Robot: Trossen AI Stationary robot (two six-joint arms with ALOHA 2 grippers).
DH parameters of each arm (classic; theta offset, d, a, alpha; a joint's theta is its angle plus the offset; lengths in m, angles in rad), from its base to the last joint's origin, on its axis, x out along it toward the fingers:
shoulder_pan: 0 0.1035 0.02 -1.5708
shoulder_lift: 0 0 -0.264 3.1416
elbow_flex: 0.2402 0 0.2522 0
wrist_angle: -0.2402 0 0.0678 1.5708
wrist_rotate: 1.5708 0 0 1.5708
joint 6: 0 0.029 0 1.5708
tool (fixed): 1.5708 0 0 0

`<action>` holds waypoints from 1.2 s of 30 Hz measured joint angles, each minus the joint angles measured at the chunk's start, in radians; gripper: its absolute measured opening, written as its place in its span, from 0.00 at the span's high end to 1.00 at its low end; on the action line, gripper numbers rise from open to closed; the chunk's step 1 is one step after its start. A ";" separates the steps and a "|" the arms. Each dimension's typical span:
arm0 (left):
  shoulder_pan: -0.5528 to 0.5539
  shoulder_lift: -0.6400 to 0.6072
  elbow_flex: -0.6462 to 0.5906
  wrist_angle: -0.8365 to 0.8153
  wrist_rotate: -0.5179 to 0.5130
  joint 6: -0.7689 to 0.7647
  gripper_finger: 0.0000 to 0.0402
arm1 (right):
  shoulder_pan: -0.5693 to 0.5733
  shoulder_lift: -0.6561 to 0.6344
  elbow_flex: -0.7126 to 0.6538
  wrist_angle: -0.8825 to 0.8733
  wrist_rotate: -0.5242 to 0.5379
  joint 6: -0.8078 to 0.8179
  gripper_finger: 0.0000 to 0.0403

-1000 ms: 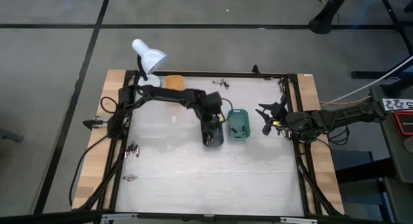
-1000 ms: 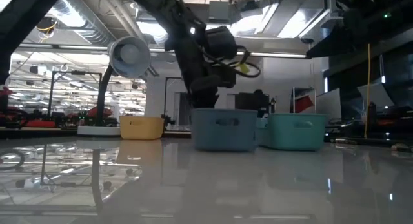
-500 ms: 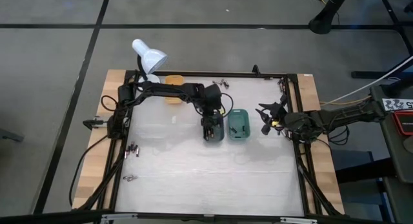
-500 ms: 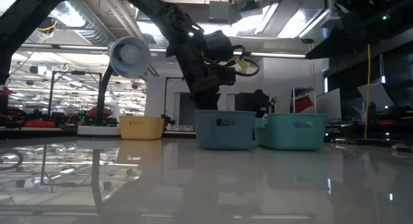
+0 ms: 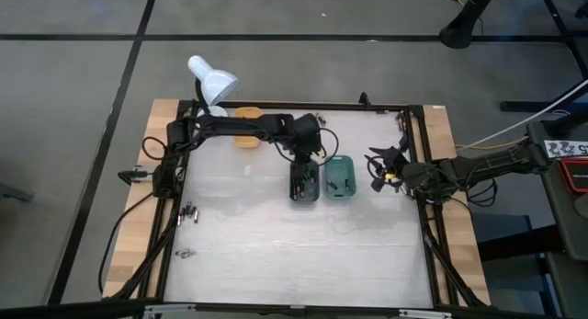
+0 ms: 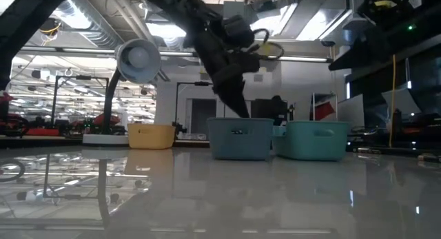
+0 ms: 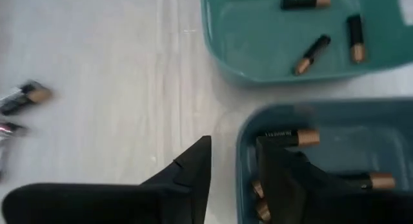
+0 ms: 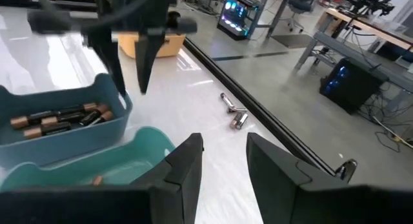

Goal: Sort batteries
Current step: Put the black battery into the green bin

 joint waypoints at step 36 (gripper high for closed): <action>-0.231 -0.642 -0.621 -0.299 -0.402 -0.694 0.80 | 0.000 0.185 -0.002 0.092 -0.088 -0.009 0.70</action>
